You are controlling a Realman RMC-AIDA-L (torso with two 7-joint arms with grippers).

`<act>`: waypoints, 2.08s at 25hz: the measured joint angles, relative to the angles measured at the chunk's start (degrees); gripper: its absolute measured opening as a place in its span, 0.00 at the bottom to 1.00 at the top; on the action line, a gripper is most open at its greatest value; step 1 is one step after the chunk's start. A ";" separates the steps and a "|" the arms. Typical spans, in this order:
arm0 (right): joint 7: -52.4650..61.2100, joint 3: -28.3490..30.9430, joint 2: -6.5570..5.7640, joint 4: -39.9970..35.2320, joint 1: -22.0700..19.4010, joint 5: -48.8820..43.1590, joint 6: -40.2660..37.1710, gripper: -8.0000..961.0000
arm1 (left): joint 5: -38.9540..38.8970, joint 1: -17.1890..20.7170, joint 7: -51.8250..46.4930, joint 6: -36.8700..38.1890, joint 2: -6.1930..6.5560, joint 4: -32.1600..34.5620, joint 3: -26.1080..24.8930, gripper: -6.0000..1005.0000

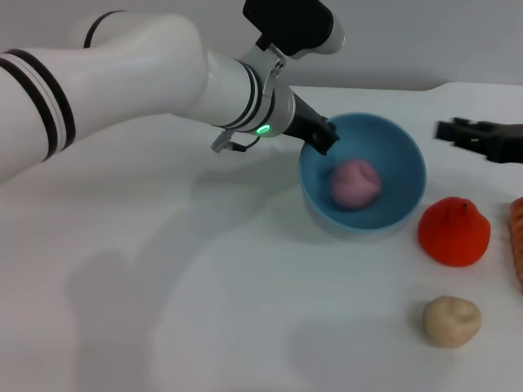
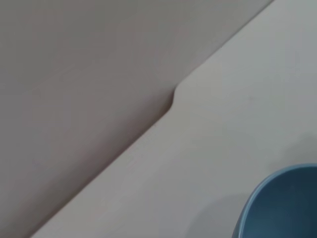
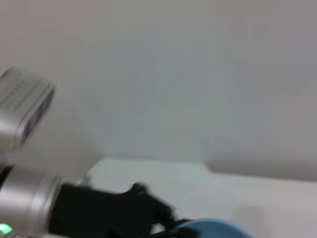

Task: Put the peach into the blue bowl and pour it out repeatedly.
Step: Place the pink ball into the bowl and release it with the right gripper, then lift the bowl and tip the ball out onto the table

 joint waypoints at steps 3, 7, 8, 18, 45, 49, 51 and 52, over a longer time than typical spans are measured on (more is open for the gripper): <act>-3.47 2.65 -0.01 0.55 -3.93 4.97 0.39 0.43 | 0.28 0.75 0.07 -2.03 0.11 0.21 0.05 0.00; -8.41 7.46 -0.17 3.02 -10.75 14.87 -1.58 0.43 | 1.43 1.88 1.66 -6.59 0.41 3.27 0.05 0.00; -9.60 8.29 -0.10 3.75 -12.15 16.66 -2.11 0.43 | 2.03 2.02 2.44 -8.00 0.42 4.01 0.04 0.00; -25.96 18.27 -0.12 19.32 -20.30 19.62 -4.66 0.41 | 12.19 3.68 8.69 -31.16 -0.06 7.43 13.43 0.00; -27.15 21.23 -0.34 22.22 -20.18 19.02 -2.60 0.38 | 15.09 16.76 52.41 -65.51 -0.34 7.37 34.21 0.00; -27.16 21.12 -0.46 21.99 -20.05 18.91 -2.60 0.37 | 15.12 18.13 54.73 -69.57 -0.35 8.10 36.04 0.00; -27.13 21.11 -0.59 21.88 -19.80 18.89 -2.61 0.37 | 15.08 18.54 55.43 -70.03 -0.35 8.41 36.26 0.00; -27.11 21.12 -0.64 21.87 -19.65 18.86 -2.62 0.37 | 14.96 18.64 55.55 -70.03 -0.35 8.45 36.27 0.00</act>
